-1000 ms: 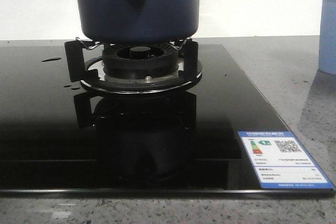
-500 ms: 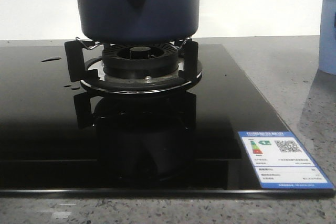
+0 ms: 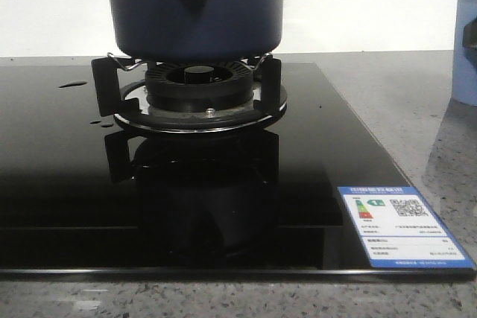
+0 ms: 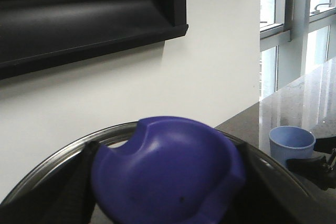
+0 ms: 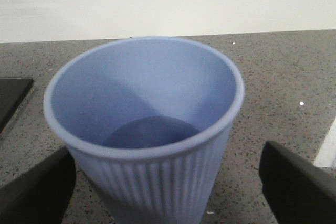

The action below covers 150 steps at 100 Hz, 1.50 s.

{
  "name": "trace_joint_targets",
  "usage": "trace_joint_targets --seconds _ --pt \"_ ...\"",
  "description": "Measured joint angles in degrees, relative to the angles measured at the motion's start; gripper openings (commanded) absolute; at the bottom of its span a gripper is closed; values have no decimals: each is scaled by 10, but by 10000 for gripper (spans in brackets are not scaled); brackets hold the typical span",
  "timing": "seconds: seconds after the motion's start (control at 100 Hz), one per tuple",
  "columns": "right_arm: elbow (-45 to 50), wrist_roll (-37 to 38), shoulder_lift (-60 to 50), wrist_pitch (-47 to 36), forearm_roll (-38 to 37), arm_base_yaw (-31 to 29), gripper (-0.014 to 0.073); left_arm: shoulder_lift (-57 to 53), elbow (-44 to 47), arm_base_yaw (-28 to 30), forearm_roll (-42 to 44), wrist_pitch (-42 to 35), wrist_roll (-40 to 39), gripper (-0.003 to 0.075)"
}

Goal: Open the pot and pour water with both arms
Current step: 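Reach the right gripper to the light blue cup and grasp it, then lift the blue cup with the right gripper toward the open saucepan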

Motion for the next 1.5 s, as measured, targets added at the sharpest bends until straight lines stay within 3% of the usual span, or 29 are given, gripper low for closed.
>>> trace_joint_targets --seconds 0.19,0.43,0.55,0.81,0.97,1.14,1.5 --pt "0 25 11 -1 -23 0 611 0 0 0 0 0 0 285" --pt "-1 29 11 -2 -35 1 346 0 0 0 0 0 0 285" --pt "-1 30 11 -2 -38 1 278 0 0 0 0 0 0 285" --pt "-1 30 0 10 -55 1 276 0 0 0 0 0 0 285" --pt "-1 30 -58 19 -115 6 276 0 0 0 0 0 0 285" --pt "-7 30 -133 22 -133 40 276 0 0 0 0 0 0 285" --pt "-184 31 -133 206 -163 163 276 0 0 0 0 0 0 285"
